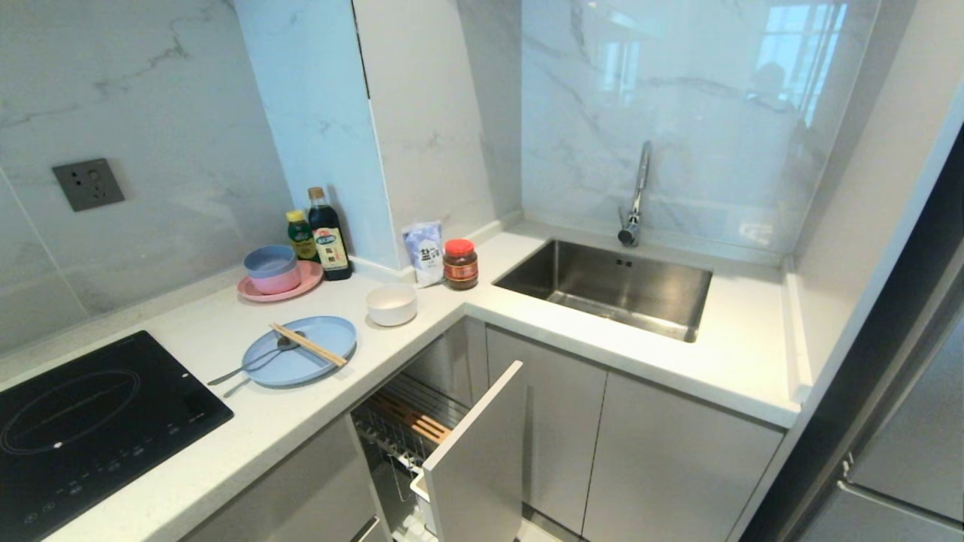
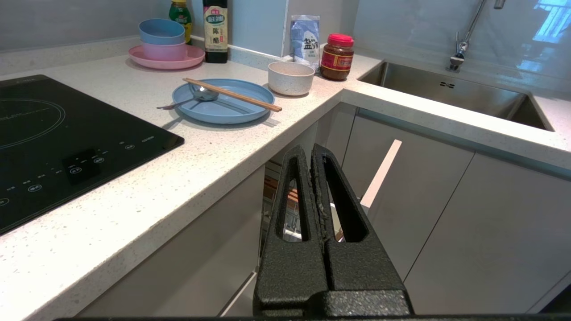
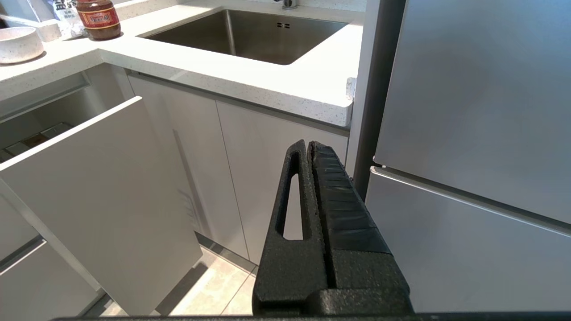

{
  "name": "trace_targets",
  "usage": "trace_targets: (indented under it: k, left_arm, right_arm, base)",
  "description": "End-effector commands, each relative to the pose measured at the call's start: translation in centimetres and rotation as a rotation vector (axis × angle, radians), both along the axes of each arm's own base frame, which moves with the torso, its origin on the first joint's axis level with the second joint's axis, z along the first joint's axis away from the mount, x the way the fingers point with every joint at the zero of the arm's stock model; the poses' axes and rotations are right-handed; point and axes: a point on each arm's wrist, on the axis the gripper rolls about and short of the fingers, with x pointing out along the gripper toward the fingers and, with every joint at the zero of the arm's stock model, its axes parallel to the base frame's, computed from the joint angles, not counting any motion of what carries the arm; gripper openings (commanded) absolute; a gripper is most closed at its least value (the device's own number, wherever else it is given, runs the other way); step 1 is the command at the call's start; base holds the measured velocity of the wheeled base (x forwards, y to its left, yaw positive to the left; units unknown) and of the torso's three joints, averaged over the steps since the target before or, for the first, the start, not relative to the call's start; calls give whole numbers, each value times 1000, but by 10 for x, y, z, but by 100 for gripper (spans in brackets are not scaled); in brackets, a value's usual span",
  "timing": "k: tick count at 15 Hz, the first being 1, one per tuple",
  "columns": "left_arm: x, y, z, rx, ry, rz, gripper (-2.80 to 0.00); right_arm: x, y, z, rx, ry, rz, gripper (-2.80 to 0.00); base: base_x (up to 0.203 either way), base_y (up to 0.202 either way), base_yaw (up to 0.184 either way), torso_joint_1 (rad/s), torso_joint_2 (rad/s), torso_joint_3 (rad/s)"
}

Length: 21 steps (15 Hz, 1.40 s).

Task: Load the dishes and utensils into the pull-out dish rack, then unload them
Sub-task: Open the cupboard

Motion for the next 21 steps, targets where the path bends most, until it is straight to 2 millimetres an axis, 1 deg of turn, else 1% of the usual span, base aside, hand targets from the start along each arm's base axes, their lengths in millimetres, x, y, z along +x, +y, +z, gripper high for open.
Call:
trace_targets:
  k: [1, 15, 21]
  left_arm:
    - [2, 0, -7, -1, 26, 1, -280]
    - [2, 0, -7, -1, 26, 1, -280]
    - [2, 0, -7, -1, 26, 1, -280]
  right_arm:
    - [0, 0, 0, 1, -3, 0, -280]
    - [0, 0, -1, 1, 0, 0, -280]
    - [0, 0, 0, 1, -1, 0, -280]
  base:
    - [0, 0, 0, 0, 0, 0]
    - [0, 0, 0, 0, 0, 0]
    - [0, 0, 0, -161, 321, 163]
